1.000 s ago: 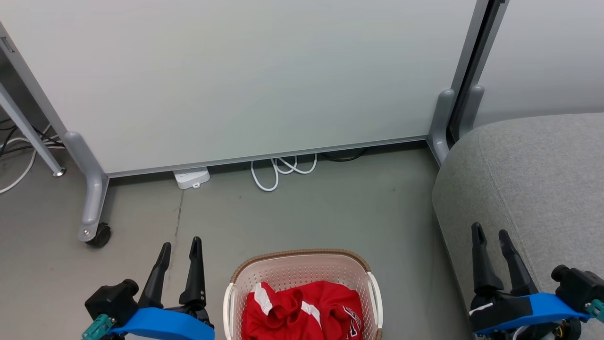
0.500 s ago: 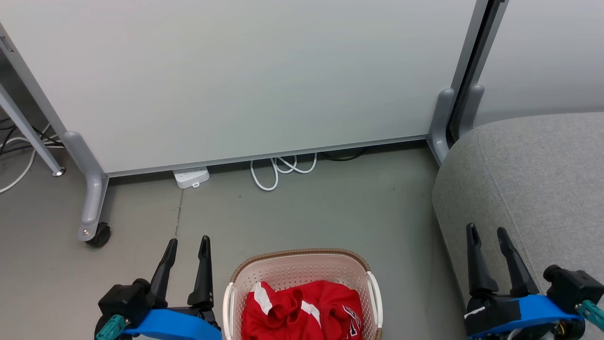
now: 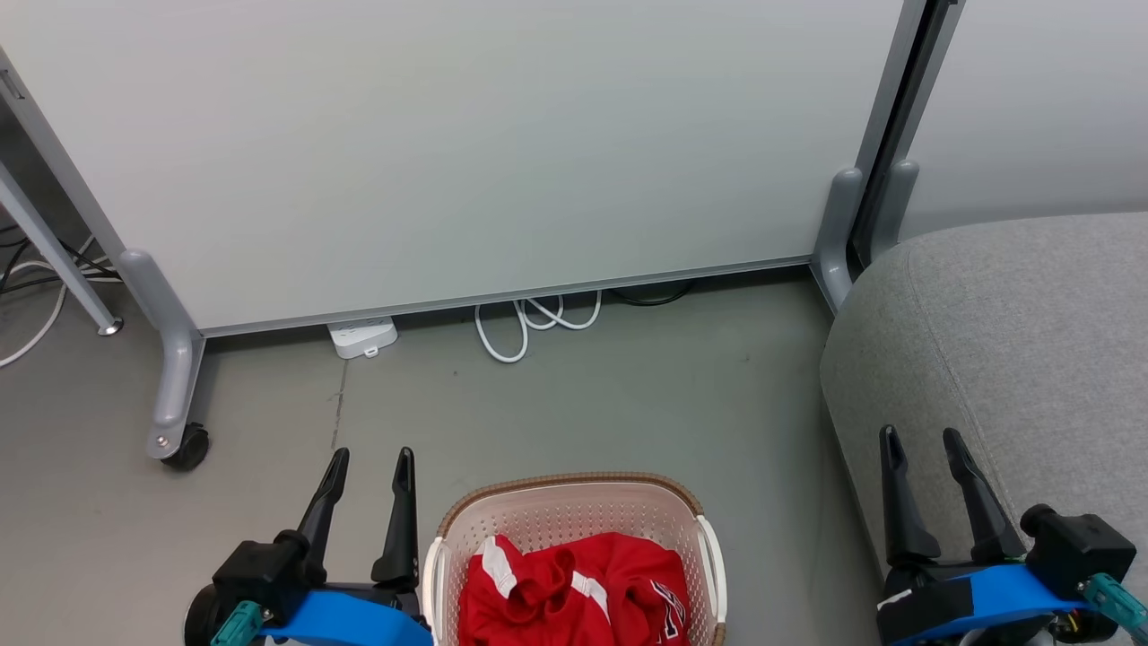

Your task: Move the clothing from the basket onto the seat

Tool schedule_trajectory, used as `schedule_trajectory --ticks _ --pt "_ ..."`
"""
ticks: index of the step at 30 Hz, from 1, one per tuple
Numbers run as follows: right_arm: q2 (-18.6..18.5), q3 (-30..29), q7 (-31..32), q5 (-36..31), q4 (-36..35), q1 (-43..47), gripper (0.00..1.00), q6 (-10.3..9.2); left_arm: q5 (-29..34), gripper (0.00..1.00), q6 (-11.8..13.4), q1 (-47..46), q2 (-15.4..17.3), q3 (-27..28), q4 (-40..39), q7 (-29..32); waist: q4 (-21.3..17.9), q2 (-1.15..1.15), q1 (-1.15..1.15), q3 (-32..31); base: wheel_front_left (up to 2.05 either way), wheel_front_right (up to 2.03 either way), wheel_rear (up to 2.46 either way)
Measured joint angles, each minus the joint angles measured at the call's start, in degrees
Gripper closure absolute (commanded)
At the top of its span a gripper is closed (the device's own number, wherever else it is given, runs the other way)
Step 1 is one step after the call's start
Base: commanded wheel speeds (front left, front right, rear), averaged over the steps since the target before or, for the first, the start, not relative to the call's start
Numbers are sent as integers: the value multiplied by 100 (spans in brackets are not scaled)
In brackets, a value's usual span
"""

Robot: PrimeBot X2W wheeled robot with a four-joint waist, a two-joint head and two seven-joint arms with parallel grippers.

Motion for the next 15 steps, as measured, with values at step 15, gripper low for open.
schedule_trajectory --ticks 15 --pt "-4 27 -144 -553 -26 48 0 0 536 0 57 -15 7 -97 46 -149 5 0 0 -11 0 0 0"
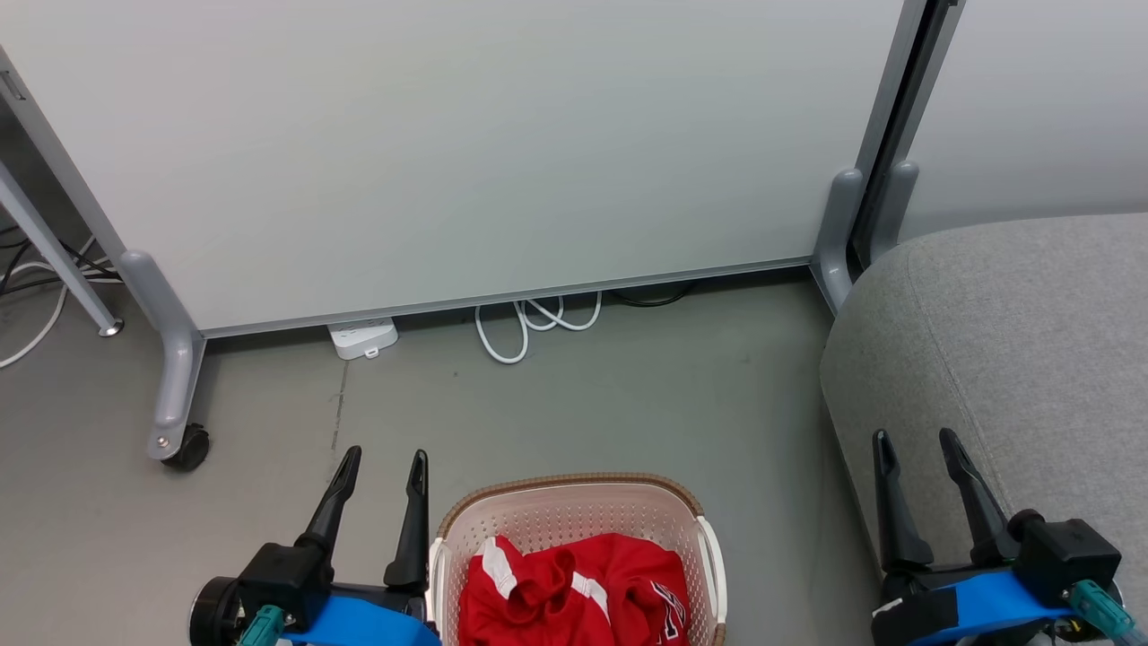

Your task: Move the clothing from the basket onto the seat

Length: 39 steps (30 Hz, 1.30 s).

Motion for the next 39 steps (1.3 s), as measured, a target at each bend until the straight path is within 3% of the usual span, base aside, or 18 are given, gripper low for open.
schedule_trajectory --ticks 12,20,26,39 --pt "0 23 -2 -18 -21 0 0 1 -8 0 8 -1 0 -15 15 -3 5 0 0 47 0 0 0" --pt "-2 192 48 -18 -204 -248 0 1 103 0 -145 -174 51 -162 488 -3 -133 0 0 332 0 0 0" --pt "-4 525 34 3 -508 -769 0 7 241 0 -314 -760 282 -300 1145 35 -406 0 0 913 0 0 0" --pt "-13 961 -319 514 -651 -1943 0 7 622 0 -577 -2592 918 -901 3031 851 -1224 0 1 2816 0 0 0"
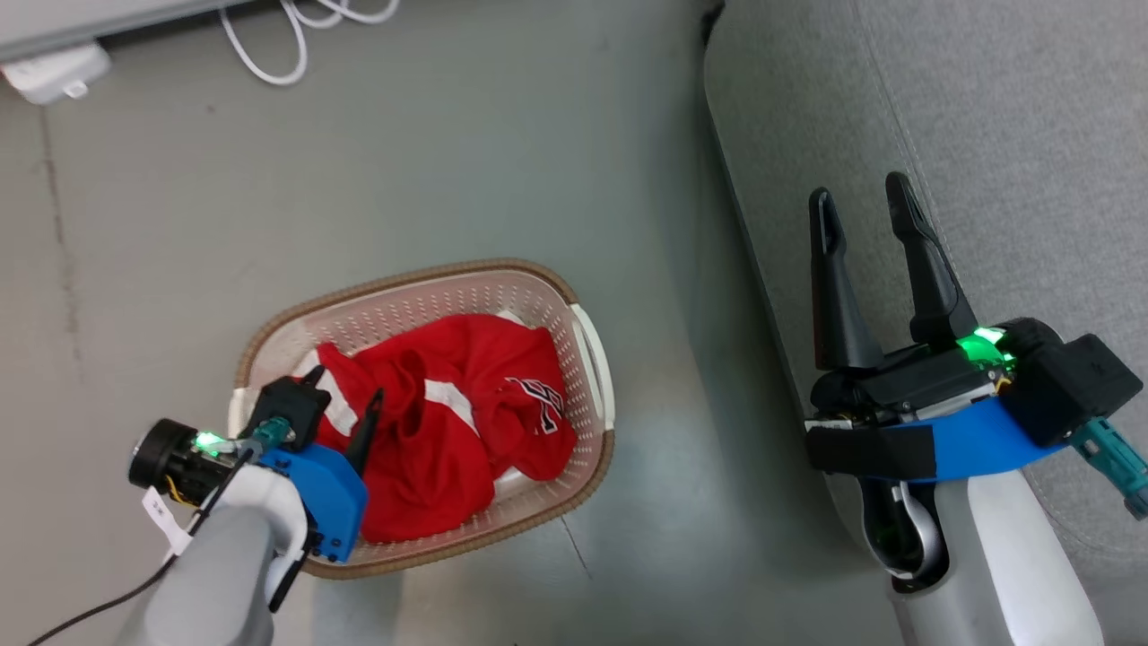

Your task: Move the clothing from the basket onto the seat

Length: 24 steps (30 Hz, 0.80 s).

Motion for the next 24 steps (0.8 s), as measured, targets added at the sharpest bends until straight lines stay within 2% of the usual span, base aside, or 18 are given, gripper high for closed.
schedule_trajectory --ticks 5,15,24 --pt "-1 223 -104 260 70 -296 0 1 26 0 -38 -442 311 -130 488 174 -395 0 0 674 0 0 0" --pt "-2 433 -125 678 -165 -597 0 0 -386 0 -48 -1004 604 -355 840 477 -1066 0 0 1790 0 0 0" --pt "-1 536 -125 895 -378 -661 0 0 -645 0 -47 -1209 823 -337 1087 768 -1460 0 0 2415 0 0 0"
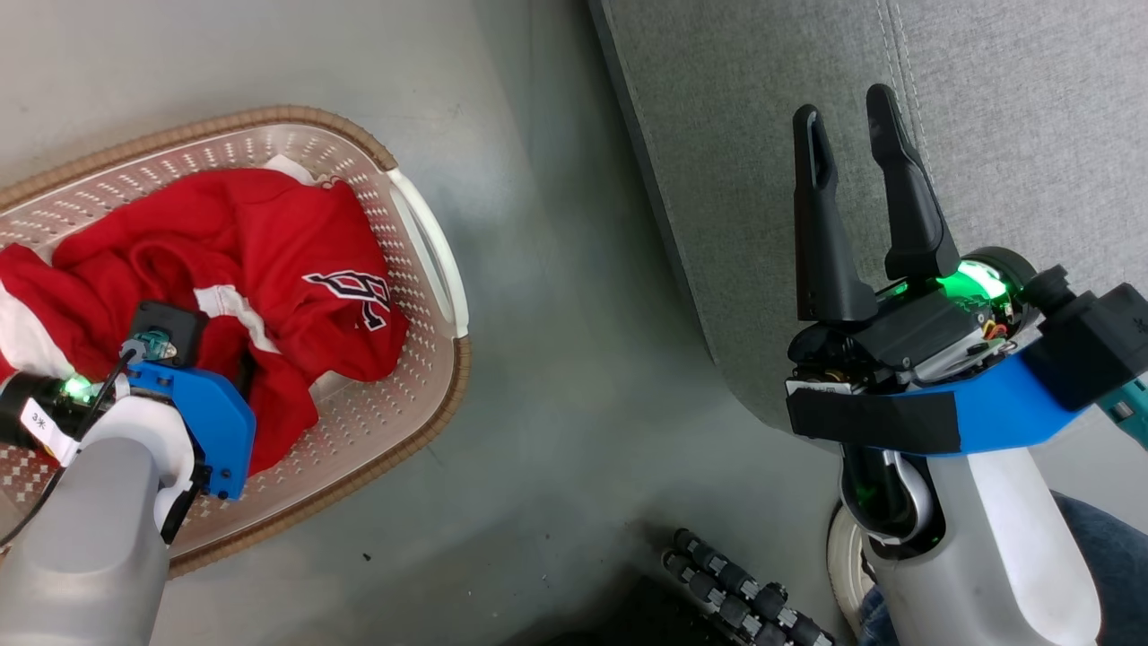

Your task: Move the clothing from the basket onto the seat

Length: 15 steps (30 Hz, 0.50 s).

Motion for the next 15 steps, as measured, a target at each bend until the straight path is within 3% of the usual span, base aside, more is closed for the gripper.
schedule_trajectory --ticks 4,5,6,15 --pt "0 -20 0 44 -22 2 0 0 -103 0 55 -15 -60 26 186 259 -32 0 0 80 0 0 0" --pt "0 -24 0 51 -30 2 0 1 -129 60 67 -31 -71 24 229 326 -30 0 -1 83 0 0 0" --pt "0 -24 0 67 -31 2 0 0 -124 100 67 -42 -69 2 231 326 -31 0 -1 82 0 0 0" --pt "0 15 -1 52 34 0 0 0 -333 100 60 -46 -143 47 221 80 -42 0 -2 -43 0 0 0"
